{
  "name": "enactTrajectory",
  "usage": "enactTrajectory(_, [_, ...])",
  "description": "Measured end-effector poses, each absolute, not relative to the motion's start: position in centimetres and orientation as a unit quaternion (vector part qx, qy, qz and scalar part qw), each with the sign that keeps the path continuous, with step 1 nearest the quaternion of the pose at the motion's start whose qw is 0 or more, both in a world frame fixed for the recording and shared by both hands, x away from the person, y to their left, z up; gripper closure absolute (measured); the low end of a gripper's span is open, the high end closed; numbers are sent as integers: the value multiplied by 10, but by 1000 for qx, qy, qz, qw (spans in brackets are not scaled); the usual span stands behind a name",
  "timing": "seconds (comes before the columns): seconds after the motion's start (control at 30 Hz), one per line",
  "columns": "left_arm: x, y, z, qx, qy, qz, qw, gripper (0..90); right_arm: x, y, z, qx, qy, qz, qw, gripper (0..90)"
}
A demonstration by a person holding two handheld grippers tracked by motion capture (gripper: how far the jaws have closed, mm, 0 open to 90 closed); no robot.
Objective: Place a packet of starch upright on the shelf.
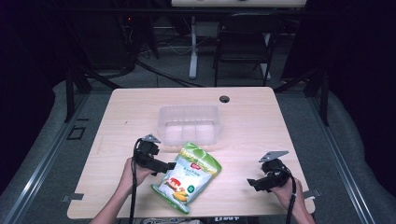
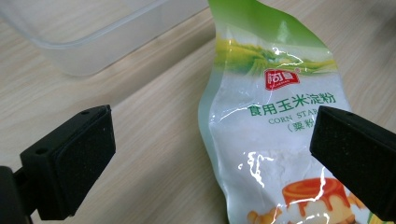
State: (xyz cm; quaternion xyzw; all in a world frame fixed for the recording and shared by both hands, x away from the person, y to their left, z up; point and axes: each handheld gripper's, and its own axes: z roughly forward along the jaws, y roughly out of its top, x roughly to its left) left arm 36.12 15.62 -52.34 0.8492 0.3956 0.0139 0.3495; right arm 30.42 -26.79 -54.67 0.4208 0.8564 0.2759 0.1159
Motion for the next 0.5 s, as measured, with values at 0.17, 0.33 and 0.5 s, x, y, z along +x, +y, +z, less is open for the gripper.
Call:
enactTrajectory(0.17, [367, 150, -527, 850, 394, 6, 349, 0, 304, -270, -546, 420, 857, 274, 114, 109])
enactTrajectory(0.33, [375, 140, -531, 852, 386, -9, 353, 3, 304, -270, -547, 422, 856, 273, 117, 109])
enactTrajectory(0.5, [380, 130, -537, 857, 379, -21, 350, 54, 304, -271, -547, 423, 856, 272, 117, 109])
